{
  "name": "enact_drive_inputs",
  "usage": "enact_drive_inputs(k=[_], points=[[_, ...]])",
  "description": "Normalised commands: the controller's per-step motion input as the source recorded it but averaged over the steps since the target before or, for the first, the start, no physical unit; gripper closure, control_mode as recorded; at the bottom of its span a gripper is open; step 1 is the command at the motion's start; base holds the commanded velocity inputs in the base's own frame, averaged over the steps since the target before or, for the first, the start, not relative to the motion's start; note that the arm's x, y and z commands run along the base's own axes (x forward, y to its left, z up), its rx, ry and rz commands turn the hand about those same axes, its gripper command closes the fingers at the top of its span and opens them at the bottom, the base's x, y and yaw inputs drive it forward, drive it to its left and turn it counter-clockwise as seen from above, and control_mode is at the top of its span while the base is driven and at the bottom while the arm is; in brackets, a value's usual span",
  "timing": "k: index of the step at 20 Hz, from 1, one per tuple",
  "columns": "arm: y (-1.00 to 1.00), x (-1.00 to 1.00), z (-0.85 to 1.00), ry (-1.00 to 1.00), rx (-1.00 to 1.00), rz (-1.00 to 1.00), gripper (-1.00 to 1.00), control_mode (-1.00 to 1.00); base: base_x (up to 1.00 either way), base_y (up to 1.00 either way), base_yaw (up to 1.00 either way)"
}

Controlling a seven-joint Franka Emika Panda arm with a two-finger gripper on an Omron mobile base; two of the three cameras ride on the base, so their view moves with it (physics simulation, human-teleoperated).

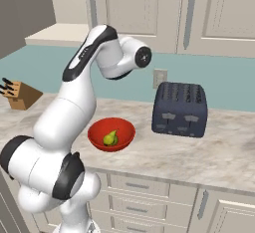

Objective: Open the cabinet. Pick the pear and mango from the cabinet and place them into the bowl. Then close the cabinet.

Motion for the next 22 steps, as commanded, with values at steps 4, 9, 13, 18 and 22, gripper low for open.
enact_drive_inputs(k=[4, 9, 13, 18, 22], points=[[0.07, 0.33, 0.02, 0.0, 0.0, -0.12, -1.0, -1.0, 0.0, 0.0, 0.0], [0.01, 0.34, 0.01, 0.0, 0.0, -0.12, -1.0, -1.0, 0.0, 0.0, 0.0], [0.01, 0.12, 0.05, 0.0, -0.01, -0.1, -1.0, -1.0, 0.0, 0.0, 0.0], [0.0, -0.34, 0.25, -0.01, -0.03, -0.07, -1.0, -1.0, 0.0, 0.0, 0.0], [0.0, -0.62, 0.32, 0.0, -0.04, -0.06, -1.0, -1.0, 0.0, 0.0, 0.0]])
